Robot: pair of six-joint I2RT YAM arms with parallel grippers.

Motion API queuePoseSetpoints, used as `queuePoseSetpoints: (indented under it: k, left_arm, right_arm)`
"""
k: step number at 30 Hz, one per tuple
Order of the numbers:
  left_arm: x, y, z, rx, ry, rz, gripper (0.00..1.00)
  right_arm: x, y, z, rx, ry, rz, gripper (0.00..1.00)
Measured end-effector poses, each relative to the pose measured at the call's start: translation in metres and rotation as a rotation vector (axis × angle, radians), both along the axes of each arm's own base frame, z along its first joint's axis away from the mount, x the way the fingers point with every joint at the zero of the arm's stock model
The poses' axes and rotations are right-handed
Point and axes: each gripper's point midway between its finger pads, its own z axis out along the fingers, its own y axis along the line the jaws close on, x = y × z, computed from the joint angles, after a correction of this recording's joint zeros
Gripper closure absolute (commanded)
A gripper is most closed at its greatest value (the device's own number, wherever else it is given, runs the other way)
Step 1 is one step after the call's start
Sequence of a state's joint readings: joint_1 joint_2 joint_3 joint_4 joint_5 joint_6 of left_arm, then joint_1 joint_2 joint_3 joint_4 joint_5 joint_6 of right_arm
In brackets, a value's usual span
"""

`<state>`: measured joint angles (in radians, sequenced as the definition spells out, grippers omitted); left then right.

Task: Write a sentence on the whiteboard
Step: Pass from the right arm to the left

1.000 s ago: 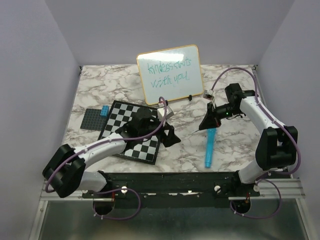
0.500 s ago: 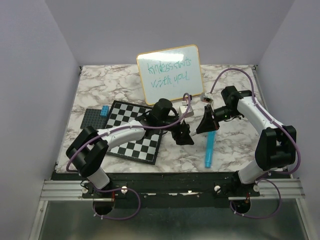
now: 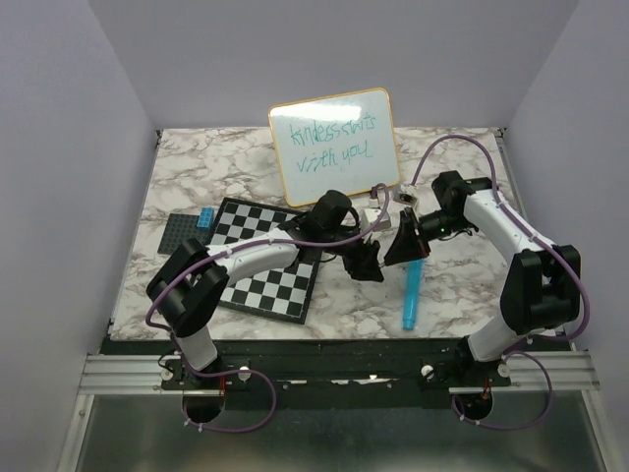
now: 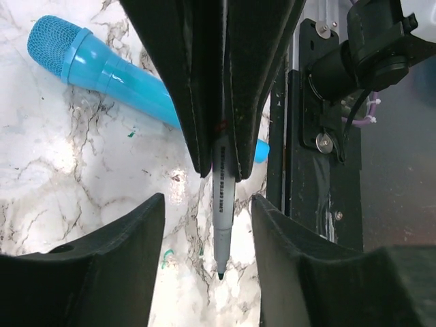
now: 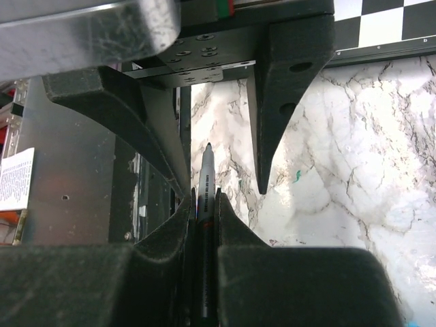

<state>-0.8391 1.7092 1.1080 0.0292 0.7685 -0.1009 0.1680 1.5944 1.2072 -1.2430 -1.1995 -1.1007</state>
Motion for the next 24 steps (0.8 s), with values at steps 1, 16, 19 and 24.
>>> queuePoseSetpoints:
  k: [1, 16, 19, 24]
  left_arm:
    - [0.000, -0.001, 0.001, 0.000, 0.000, -0.001, 0.45]
    - [-0.002, 0.000, 0.000, 0.009, 0.047, -0.023, 1.00]
    - [-0.007, 0.015, -0.020, 0.038, 0.103, 0.012, 1.00]
    - [-0.016, 0.047, -0.043, 0.100, 0.175, 0.100, 1.00]
  right_arm:
    - [0.000, 0.000, 0.000, 0.000, 0.000, 0.002, 0.94]
    - [0.008, -0.002, -0.002, -0.047, 0.028, -0.038, 0.35]
    - [0.031, -0.015, 0.009, -0.070, -0.012, -0.112, 0.31]
    - [0.089, -0.065, 0.041, -0.138, -0.152, -0.311, 0.31]
